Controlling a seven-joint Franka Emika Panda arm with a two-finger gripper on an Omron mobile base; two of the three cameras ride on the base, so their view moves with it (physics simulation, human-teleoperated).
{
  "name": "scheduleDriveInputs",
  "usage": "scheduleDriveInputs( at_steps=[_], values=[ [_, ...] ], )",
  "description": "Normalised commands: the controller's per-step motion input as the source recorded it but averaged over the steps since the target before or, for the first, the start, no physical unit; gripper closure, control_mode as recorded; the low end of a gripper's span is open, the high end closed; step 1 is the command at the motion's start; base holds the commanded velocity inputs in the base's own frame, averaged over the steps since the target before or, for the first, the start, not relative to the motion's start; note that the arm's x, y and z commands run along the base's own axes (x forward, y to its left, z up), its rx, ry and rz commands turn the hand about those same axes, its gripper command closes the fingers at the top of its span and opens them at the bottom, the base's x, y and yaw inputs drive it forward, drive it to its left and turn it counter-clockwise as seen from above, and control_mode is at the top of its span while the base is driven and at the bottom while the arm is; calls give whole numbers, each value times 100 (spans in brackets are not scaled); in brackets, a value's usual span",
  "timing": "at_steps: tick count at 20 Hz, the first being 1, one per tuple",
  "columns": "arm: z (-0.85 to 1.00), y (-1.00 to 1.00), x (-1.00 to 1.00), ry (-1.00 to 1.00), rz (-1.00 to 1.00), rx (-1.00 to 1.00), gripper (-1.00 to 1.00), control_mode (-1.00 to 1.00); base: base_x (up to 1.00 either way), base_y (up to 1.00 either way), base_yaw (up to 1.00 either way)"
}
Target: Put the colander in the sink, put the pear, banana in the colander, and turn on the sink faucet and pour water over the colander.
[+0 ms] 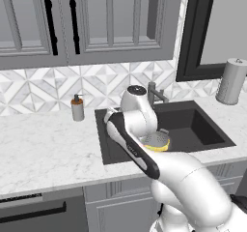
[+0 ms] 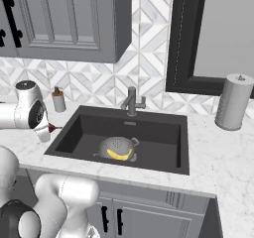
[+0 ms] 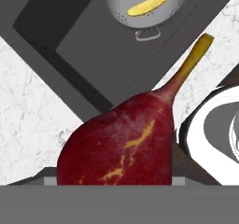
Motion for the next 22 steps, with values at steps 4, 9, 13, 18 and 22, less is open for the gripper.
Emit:
scheduleDriveInputs(
  at_steps=[4, 9, 13, 18, 22],
  values=[
    [-22, -100, 9, 27, -19, -3, 100, -100, 0, 0, 0],
    [-36, -100, 23, 7, -16, -6, 100, -100, 0, 0, 0],
    [-51, -74, 28, 0, -11, -13, 100, -100, 0, 0, 0],
    [-58, -31, 28, -4, -1, -11, 100, -100, 0, 0, 0],
    [-32, -1, 46, 7, 0, -14, 100, -100, 0, 0, 0]
  ],
)
